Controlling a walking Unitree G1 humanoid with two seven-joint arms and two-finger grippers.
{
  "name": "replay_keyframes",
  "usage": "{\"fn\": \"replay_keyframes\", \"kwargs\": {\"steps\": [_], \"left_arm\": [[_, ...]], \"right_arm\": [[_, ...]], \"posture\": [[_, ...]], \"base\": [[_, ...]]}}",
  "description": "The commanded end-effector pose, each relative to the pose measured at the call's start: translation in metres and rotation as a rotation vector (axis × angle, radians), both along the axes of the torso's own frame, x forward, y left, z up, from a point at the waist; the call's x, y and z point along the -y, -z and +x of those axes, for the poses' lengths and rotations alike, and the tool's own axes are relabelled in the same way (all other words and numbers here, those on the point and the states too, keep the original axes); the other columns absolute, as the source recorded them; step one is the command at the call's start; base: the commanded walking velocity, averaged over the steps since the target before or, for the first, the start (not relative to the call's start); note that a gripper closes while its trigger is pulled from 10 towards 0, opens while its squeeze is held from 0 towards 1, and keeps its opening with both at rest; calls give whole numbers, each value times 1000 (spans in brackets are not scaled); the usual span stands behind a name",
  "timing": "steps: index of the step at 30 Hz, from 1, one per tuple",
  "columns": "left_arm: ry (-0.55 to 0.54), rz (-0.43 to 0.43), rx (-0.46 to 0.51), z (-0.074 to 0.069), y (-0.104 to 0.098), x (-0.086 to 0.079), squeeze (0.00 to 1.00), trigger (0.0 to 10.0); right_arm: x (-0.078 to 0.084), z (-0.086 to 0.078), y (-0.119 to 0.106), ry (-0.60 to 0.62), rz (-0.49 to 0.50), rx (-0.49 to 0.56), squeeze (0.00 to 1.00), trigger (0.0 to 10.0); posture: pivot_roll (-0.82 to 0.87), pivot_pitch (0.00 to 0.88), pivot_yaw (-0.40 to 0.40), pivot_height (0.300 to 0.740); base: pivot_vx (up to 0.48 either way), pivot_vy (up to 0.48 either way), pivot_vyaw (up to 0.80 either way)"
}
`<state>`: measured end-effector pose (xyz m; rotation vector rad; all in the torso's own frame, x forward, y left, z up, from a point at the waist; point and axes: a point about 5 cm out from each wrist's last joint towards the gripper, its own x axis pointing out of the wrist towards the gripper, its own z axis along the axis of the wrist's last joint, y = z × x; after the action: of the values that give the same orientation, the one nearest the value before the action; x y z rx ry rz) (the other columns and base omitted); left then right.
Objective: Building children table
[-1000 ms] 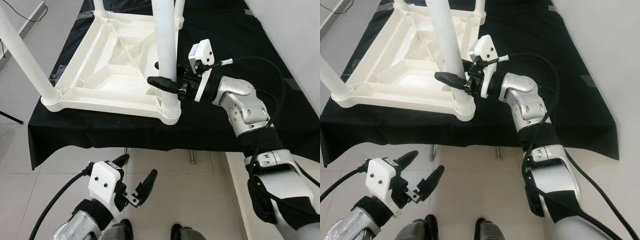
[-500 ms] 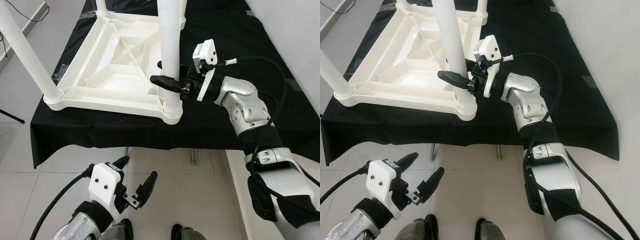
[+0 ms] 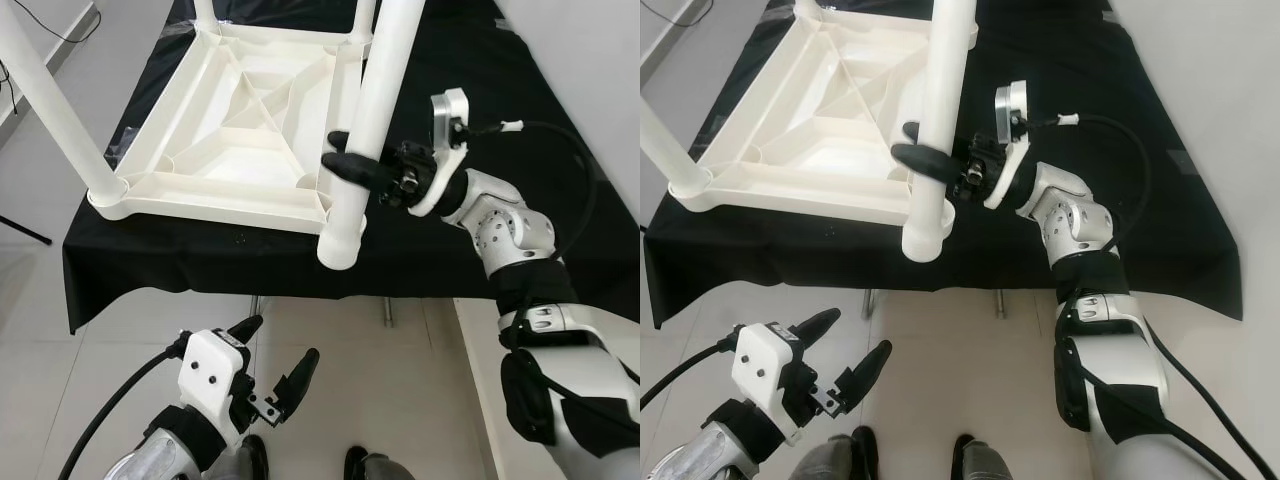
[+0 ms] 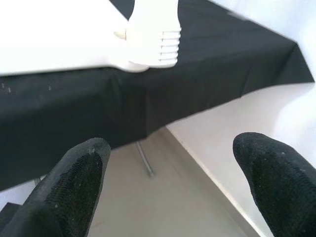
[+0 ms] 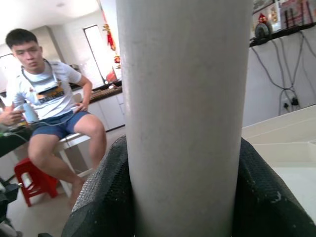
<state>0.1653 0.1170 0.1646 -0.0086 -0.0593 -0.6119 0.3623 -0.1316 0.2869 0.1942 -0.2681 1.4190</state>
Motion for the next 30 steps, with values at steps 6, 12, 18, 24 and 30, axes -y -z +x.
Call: {"fn": "replay_keyframes", "kwargs": {"steps": [6,12,18,24,30], "left_arm": [[35,17,-41,-17,0,-1,0,10000],[32,33,-48,-22,-2,-2,0,10000],[16,43,-52,-22,-1,-4,0,10000],[6,44,-80,-17,2,-5,0,10000],[-151,41,-94,9,0,-16,0,10000]], "right_arm": [[2,6,-18,126,24,120,0,0],[13,18,-44,308,121,169,0,0],[26,10,-68,223,235,181,0,0],[26,8,-72,266,195,238,0,10000],[26,18,-65,549,96,240,0,10000]], "posture": [[120,364,-37,740],[135,372,-30,740],[135,363,-30,740],[120,334,-39,740],[106,285,-55,740]], "base": [[0,0,0],[0,0,0],[0,0,0],[0,0,0],[0,0,0]]}}
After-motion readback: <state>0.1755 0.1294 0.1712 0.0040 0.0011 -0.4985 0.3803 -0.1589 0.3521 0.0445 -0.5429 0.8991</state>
